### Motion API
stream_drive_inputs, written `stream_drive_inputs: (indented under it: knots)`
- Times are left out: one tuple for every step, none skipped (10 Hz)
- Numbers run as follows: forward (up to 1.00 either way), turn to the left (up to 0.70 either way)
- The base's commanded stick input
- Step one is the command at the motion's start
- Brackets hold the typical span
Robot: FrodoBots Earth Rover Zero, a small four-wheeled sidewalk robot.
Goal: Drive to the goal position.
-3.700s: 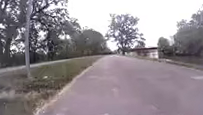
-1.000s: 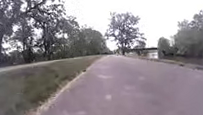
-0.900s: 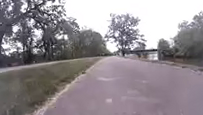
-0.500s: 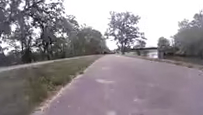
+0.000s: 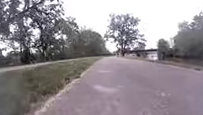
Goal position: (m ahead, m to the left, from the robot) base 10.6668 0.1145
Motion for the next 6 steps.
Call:
stream_drive_inputs:
  knots:
    - [1.0, 0.0]
    - [1.0, 0.0]
    - [1.0, 0.0]
    - [1.0, 0.0]
    - [1.0, 0.0]
    - [1.0, 0.0]
